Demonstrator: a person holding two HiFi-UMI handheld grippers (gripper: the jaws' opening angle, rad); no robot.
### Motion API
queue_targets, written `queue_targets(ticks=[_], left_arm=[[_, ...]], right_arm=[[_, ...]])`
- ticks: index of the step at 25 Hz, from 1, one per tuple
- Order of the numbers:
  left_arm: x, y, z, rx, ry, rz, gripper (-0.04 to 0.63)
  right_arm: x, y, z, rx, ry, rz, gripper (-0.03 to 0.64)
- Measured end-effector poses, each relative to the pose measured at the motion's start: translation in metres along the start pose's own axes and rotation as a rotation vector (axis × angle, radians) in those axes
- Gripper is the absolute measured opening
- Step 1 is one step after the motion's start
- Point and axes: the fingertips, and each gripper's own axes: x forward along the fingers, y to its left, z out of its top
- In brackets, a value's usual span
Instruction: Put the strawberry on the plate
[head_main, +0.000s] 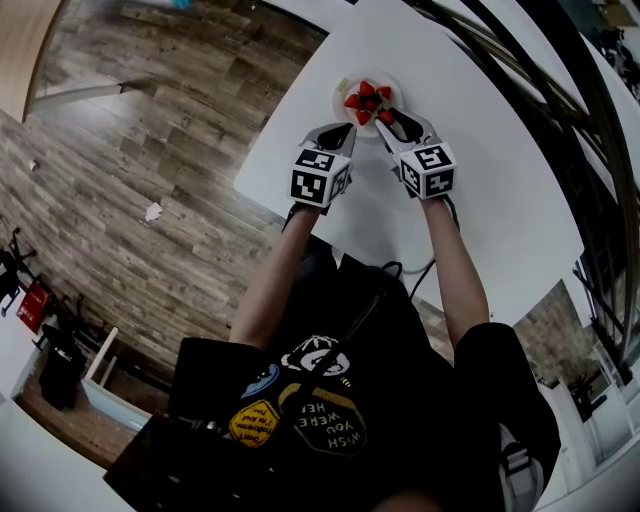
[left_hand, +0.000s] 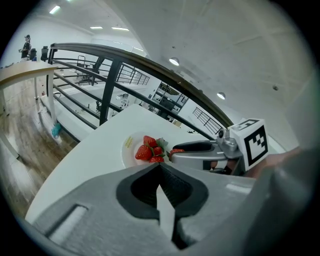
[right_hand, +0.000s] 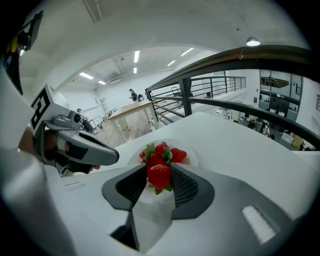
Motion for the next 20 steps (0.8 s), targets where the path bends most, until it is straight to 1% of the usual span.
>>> queue_targets(ticks=[5, 8, 13, 20], left_arm=[[0.000, 0.005, 0.002, -0.004, -0.003, 0.002, 0.000], [0.002, 0.007, 0.003, -0.021, -0.006, -0.002, 0.000], [0.003, 0.012, 0.004, -0.021, -0.004, -0.001, 0.000], [0.003, 0.013, 0.005, -0.039, -0.007, -0.011, 0.000]], right_arm=[[0.005, -0.003, -0.004, -0.012, 0.021, -0.005, 0.144], [0.009, -0.004, -0.005, -0.010, 0.028, 0.000, 0.144], [0.018, -0.005, -0.007, -0.049, 0.055, -0.006, 0.144], [0.022, -0.010, -0.011, -0.046, 0.067, -0.008, 0.144]])
